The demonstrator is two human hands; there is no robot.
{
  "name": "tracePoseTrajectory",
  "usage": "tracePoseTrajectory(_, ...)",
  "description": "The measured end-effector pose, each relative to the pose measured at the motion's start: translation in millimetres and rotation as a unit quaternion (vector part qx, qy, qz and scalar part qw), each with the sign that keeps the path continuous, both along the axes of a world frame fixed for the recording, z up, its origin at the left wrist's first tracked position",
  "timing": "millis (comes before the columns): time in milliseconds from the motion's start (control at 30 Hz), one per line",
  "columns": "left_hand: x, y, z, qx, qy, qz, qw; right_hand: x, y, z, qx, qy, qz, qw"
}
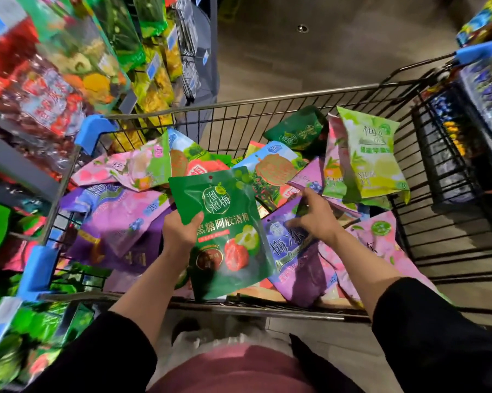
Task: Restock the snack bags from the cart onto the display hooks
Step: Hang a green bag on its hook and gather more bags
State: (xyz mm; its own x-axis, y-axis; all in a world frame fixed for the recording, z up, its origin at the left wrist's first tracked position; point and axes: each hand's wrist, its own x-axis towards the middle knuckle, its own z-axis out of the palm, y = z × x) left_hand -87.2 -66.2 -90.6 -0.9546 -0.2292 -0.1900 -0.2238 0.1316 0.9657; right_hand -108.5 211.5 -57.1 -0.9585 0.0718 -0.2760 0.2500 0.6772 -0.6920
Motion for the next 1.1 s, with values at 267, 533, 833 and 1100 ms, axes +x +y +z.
tracePoseTrajectory(267,-3.0,-1.5,14.6,-0.034,-0.068,0.015,0.997,-8.4,-20.0,10.5,0.062,-0.092,0.136,0.984)
tracePoseTrajectory(533,-4.9,-8.6,43.4,0.109,-0.053,0.027,0.992,13.8,-11.9,43.3,0.004,0.062,-0.029,0.998)
tracePoseTrajectory(833,10.0,-10.8,102.7,0.123,0.061,0.156,0.978,6.8,-29.3,117.5,-0.196,0.241,-0.184,0.933)
tracePoseTrajectory(1100,106.9,-21.2,131.2,0.142,0.162,0.32,0.923,24.2,-100.5,157.0,-0.375,0.222,-0.056,0.898)
